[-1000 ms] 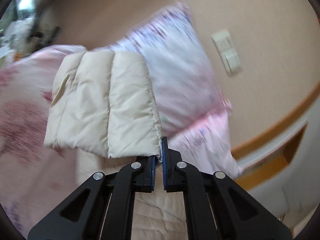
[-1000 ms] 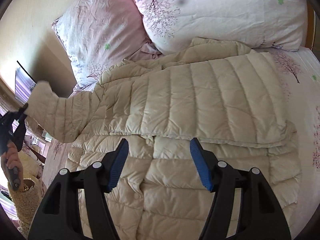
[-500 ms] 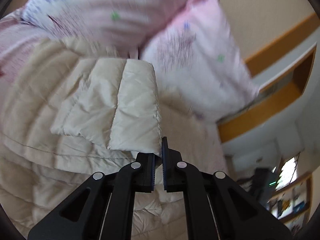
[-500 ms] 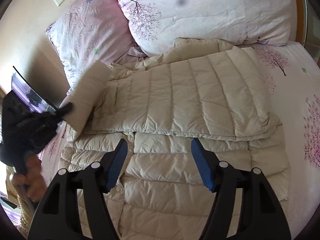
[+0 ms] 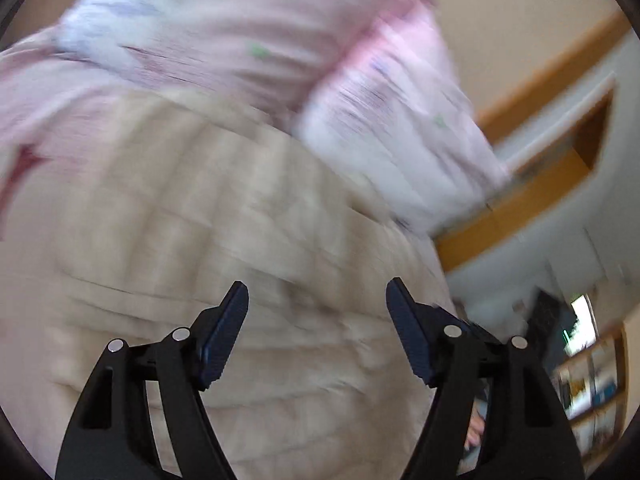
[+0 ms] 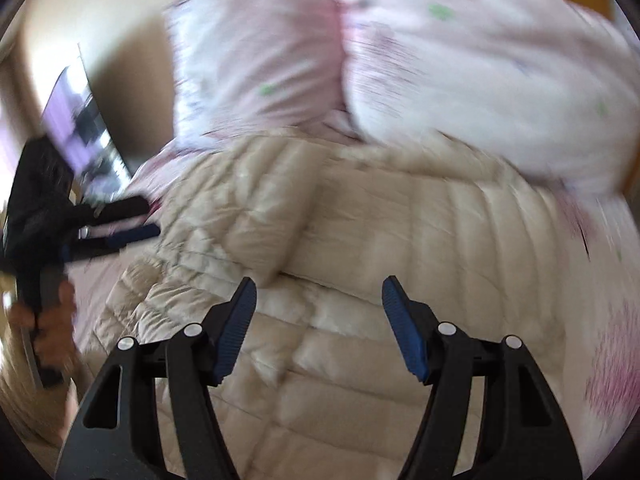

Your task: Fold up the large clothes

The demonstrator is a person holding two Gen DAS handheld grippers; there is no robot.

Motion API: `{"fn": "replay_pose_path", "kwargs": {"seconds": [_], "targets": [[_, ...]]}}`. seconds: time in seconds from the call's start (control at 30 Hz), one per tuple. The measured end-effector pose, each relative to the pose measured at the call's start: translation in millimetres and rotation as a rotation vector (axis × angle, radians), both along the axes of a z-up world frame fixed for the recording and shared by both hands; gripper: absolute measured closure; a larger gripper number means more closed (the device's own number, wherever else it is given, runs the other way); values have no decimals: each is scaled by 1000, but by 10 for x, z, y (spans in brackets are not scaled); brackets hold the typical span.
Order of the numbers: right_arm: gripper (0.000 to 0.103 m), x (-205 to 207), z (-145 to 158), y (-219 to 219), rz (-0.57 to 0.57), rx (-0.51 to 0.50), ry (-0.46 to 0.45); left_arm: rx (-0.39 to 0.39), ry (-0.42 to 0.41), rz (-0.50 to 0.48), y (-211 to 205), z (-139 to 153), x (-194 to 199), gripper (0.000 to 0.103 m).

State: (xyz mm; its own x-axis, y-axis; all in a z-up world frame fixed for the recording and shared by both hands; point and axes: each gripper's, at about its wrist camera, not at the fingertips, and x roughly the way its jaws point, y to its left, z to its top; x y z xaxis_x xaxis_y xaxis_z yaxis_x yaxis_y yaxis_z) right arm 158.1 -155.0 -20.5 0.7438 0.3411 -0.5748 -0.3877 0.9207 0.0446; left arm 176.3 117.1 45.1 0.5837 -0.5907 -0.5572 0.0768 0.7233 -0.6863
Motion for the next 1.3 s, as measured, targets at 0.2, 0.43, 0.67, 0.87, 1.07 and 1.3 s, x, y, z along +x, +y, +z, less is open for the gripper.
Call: {"fn": "replay_pose_path", "kwargs": {"seconds": [0.2,0.43,0.67,0.87,1.07,1.3], "targets": [[46,13,-55,940,121,-219,-139,10,107,98,374,-334,81,32],[74,353,-288,1384,43,-374,-162,16,155,115,456,-571,83,32],[97,340,13,698,-79,-59,-148,38,143,108,424,-563,88,32],[88,250,-74,-175,-189,209,29,72,126,104,379,-539,74,32],[52,281,-231,-840,-260,444,155,164,51,98,390,-335,-124,23],[56,519,-400,-1009,-272,530,278,348,-43,100,558,-133,-571,6]]}}
